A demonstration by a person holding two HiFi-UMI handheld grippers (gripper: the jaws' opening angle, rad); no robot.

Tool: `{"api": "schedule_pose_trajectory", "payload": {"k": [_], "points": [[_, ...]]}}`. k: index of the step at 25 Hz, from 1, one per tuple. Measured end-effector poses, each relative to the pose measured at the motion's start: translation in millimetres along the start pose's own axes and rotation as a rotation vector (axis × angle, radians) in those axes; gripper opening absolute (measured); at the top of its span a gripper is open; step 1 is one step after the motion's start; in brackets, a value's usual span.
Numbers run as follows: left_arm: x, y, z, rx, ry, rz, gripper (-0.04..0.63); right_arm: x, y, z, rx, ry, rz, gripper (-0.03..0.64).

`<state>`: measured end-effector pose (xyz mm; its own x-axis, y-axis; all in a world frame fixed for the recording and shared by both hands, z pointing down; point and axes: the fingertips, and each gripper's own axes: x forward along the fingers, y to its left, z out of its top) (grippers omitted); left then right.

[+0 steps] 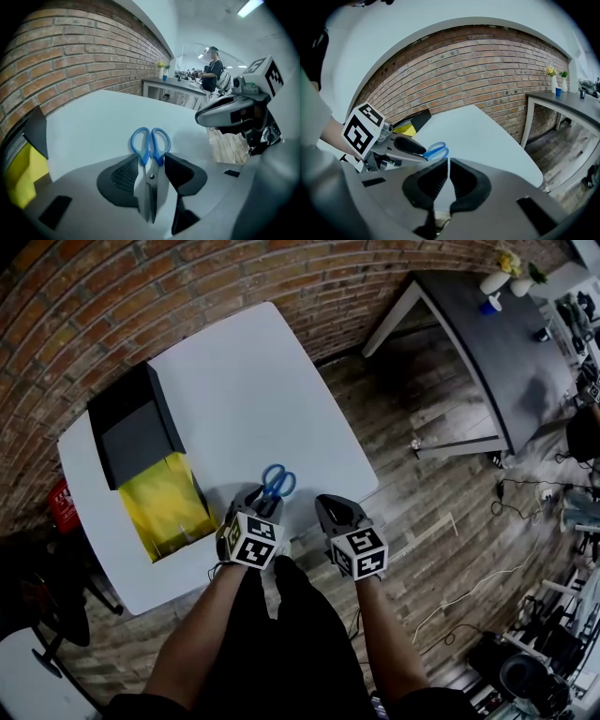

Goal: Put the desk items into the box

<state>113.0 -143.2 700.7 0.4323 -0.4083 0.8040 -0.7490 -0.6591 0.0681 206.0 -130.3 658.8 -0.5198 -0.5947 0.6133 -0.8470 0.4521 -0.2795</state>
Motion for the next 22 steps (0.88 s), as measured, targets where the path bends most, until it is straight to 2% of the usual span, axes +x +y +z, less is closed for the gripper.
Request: {"api": "schedule_pose_trajectory", "payload": {"k": [3,9,22], "points": [[1,-4,0,0.02,0.007,0.004,0.166,0,-1,-1,0.003,0.001,-0.001,0.025],[-1,-4,-1,0.016,0.005,0.004,0.16,-1,-2,-1,0.006,-0.004,-0.004,0.025],[-17,6,14,-0.047,-0.081,0.003,0.156,1,2,0,-0.008,-0.005,0.001,0.025]]}}
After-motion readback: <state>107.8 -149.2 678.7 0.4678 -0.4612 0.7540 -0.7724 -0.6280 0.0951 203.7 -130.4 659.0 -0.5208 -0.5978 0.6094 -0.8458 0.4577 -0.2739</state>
